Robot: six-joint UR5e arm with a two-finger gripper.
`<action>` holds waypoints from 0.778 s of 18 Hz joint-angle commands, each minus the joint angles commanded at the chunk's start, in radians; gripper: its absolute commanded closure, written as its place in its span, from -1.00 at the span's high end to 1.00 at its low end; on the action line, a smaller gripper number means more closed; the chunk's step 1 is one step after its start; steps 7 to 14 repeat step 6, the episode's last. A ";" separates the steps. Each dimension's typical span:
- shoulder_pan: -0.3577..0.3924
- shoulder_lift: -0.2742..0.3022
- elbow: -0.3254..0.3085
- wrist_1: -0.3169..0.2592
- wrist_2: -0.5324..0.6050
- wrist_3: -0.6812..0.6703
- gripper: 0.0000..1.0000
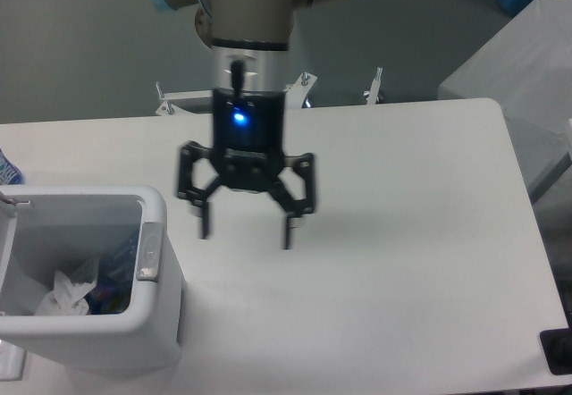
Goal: Place the trash in the trash can
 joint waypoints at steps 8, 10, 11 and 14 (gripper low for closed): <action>0.023 0.006 -0.034 -0.006 0.038 0.116 1.00; 0.023 0.006 -0.034 -0.006 0.038 0.116 1.00; 0.023 0.006 -0.034 -0.006 0.038 0.116 1.00; 0.023 0.006 -0.034 -0.006 0.038 0.116 1.00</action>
